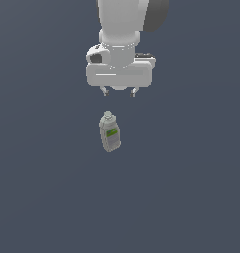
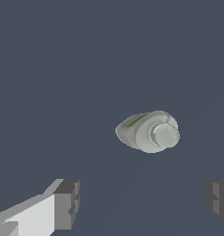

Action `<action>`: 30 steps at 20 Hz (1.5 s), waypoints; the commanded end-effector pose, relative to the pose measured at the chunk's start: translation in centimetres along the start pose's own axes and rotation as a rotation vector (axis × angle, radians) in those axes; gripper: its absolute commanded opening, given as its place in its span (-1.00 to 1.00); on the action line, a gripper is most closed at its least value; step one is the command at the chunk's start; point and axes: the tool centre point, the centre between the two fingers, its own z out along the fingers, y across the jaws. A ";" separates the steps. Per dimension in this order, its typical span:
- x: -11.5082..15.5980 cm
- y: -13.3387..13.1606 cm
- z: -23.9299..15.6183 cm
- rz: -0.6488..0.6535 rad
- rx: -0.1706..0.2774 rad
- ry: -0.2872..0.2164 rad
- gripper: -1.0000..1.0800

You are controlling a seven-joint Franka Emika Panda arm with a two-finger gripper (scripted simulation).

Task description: Pick up the object and move it to a goal position.

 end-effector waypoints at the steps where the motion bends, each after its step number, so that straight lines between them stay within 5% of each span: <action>1: 0.0 0.0 0.0 0.000 0.000 0.000 0.92; 16: -0.8 -0.1 0.2 -0.019 -0.013 -0.026 0.92; 30: 0.0 1.0 1.2 0.219 -0.014 -0.026 0.92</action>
